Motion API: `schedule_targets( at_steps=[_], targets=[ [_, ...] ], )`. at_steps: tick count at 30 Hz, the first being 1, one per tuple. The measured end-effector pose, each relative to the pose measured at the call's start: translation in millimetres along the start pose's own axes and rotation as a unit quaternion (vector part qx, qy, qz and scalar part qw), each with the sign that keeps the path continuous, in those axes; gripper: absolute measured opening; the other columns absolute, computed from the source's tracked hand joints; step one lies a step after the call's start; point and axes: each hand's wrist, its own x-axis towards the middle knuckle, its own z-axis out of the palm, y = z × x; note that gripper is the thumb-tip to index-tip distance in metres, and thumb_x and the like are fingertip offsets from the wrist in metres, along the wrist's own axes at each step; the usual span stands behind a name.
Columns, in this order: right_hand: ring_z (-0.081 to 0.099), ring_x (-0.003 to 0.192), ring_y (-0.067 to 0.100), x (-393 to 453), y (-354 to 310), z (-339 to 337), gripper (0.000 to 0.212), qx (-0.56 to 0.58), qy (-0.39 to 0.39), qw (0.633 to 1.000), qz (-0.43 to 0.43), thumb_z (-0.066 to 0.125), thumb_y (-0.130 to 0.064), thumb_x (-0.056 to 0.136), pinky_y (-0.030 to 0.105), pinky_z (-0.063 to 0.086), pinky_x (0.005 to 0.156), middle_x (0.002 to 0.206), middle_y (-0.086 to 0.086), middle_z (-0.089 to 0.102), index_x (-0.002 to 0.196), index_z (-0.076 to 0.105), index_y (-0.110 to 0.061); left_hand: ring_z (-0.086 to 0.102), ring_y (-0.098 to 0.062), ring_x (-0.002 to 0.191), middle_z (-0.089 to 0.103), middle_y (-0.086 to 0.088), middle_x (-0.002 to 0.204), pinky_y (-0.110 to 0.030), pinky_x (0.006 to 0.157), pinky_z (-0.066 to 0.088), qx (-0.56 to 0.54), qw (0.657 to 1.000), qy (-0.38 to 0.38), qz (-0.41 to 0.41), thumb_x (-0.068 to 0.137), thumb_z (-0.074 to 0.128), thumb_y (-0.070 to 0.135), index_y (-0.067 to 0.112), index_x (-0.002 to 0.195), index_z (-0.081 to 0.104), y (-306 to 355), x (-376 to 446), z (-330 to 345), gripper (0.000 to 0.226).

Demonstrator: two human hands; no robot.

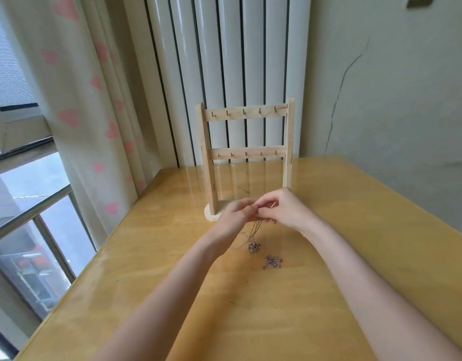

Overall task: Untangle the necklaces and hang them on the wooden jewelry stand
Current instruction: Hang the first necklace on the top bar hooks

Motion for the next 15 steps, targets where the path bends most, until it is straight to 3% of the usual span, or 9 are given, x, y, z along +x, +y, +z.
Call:
schedule_targets(
  at_steps=[3,6,8,15],
  targets=[
    [0.054,0.055,0.008,1.9,-14.0,-11.4,0.016,-0.008,0.006,1.0,-0.007,0.069,-0.014,0.081,0.023,0.042,0.055,0.062,-0.007,0.064,0.074,0.07,-0.028,0.066,-0.019,0.098,0.069,-0.008,0.107,-0.026,0.098,0.044,-0.082,0.996,-0.019,-0.01,0.099,0.036,0.015,0.005,0.108,0.064,5.0,-1.2,-3.3,0.031],
    [0.049,0.045,0.001,-0.1,-26.9,-19.0,0.008,-0.003,-0.028,1.0,-0.008,0.064,-0.011,0.086,0.015,0.037,0.044,0.058,-0.002,0.06,0.086,0.072,-0.01,0.066,-0.015,0.092,0.069,-0.009,0.105,-0.024,0.094,0.046,-0.132,0.991,-0.033,-0.013,0.099,0.039,0.021,0.002,0.111,0.063,8.9,-5.2,-9.9,0.033],
    [0.051,0.047,0.0,-2.0,-33.7,-21.3,0.011,0.044,-0.043,0.998,-0.006,0.062,-0.006,0.087,0.013,0.04,0.045,0.064,0.003,0.062,0.093,0.07,0.0,0.067,-0.012,0.085,0.071,-0.005,0.099,-0.023,0.09,0.048,-0.159,0.987,-0.032,-0.018,0.097,0.043,0.023,0.004,0.109,0.064,11.3,-10.2,-15.1,0.031],
    [0.058,0.058,0.01,-3.4,-53.0,-25.9,0.007,0.111,-0.045,0.993,0.001,0.066,-0.001,0.082,0.017,0.047,0.053,0.065,0.003,0.066,0.078,0.069,-0.006,0.069,-0.015,0.082,0.071,0.001,0.085,-0.025,0.09,0.05,-0.159,0.987,-0.019,-0.016,0.082,0.062,0.02,0.009,0.089,0.066,22.1,-25.8,-26.8,0.014]
  ],
)
